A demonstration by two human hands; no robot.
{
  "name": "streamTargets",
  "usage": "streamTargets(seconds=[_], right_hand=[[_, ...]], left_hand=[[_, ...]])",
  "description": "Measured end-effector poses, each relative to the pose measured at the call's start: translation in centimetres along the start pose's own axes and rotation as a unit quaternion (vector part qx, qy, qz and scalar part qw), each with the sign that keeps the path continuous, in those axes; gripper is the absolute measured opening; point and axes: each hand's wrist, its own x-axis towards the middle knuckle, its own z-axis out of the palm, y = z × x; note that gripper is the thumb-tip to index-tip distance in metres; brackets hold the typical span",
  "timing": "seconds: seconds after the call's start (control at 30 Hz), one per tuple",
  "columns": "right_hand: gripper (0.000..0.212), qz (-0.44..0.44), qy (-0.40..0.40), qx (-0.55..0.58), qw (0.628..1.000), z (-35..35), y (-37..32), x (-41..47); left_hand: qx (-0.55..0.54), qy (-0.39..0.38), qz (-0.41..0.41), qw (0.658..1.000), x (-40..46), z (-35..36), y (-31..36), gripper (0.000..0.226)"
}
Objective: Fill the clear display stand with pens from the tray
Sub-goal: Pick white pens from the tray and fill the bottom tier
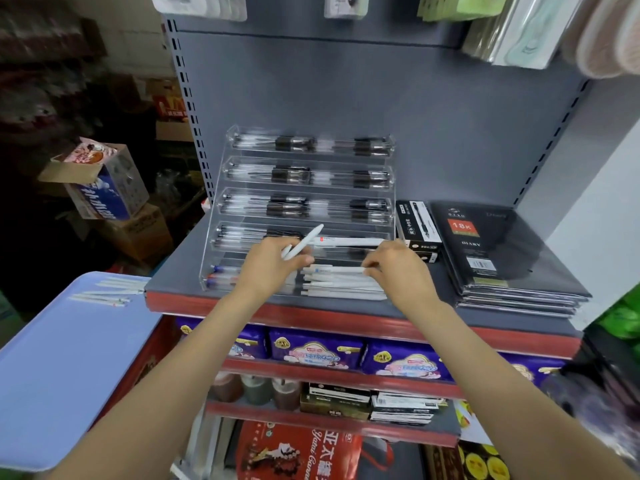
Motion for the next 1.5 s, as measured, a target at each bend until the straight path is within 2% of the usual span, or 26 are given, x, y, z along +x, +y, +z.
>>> streamTargets(seconds=[0.17,0.3,0.33,0.4,0.47,0.5,0.57,0.7,0.8,0.87,0.97,1.03,1.17,1.3,1.33,1.4,1.47,1.5], right_hand=[[0.016,0.010,0.009,-0.102,0.995,1.6,-0.4,-0.4],[0.019,-0.006,0.004,-0.121,0.993,2.3,-0.6,0.0],[0.021,-0.001,0.009,-0.081,0.997,1.9,-0.7,0.2],[0.026,0.031,0.018,0.129,0.991,0.5,-1.6,0.3],[0.027,0.044,-0.008,0.363,0.931,-1.0,-2.7,0.3],[0.023,0.038,-0.028,0.416,0.908,-1.5,-2.9,0.3],[0.010,0.020,-0.043,0.416,0.908,-1.9,-2.8,0.5],[0.013,0.055,-0.029,0.419,0.906,-2.4,-1.2,0.4],[0.010,0.064,-0.003,0.359,0.931,-2.2,0.2,0.0],[0.009,0.057,0.020,0.278,0.959,-1.7,0.6,-0.1],[0.011,0.047,0.022,0.195,0.979,-0.6,0.5,-0.1],[0.014,0.047,0.006,0.122,0.991,0.1,0.4,0.0],[0.018,0.047,-0.020,-0.029,0.998,0.9,0.6,0.0],[0.018,0.027,-0.041,-0.116,0.992,1.2,0.3,0.2],[0.018,0.027,-0.038,-0.093,0.995,1.1,0.2,0.3],[0.020,0.042,-0.024,0.076,0.996,0.2,-0.2,0.4],[0.018,0.057,-0.025,0.299,0.952,-0.8,-1.0,0.2],[0.013,0.059,-0.031,0.366,0.928,-1.2,-1.4,0.1]], left_hand=[[-0.015,-0.014,0.010,1.000,-0.7,-1.0,0.0,0.016],[0.006,-0.044,0.007,0.999,-1.1,-0.9,0.3,0.020],[0.021,-0.063,0.017,0.998,-1.2,-0.9,0.4,0.021],[0.060,-0.114,0.045,0.991,-1.4,-0.8,0.6,0.015],[0.075,-0.151,0.063,0.984,-1.6,-0.7,0.9,0.009],[0.076,-0.160,0.067,0.982,-1.6,-0.6,1.1,0.009],[0.072,-0.158,0.070,0.982,-1.6,-0.3,1.5,0.015],[0.054,-0.095,0.063,0.992,-1.3,-0.9,1.7,0.019],[0.010,-0.068,0.054,0.996,-1.2,-1.2,1.5,0.011],[0.040,-0.040,0.048,0.997,-0.9,-0.9,1.4,0.009],[0.133,-0.016,0.033,0.990,-0.6,-0.3,1.1,0.018],[0.133,-0.037,0.030,0.990,-0.6,0.0,1.1,0.030],[0.106,-0.079,0.079,0.988,-0.9,0.0,1.5,0.043],[0.115,-0.090,0.118,0.982,-1.0,0.2,1.5,0.044],[0.099,-0.093,0.128,0.982,-1.0,0.3,1.6,0.045],[0.069,-0.092,0.138,0.984,-1.0,0.6,1.9,0.049],[0.026,-0.105,0.130,0.986,-1.1,1.0,2.5,0.047],[0.010,-0.111,0.126,0.986,-1.1,1.2,2.9,0.044]])
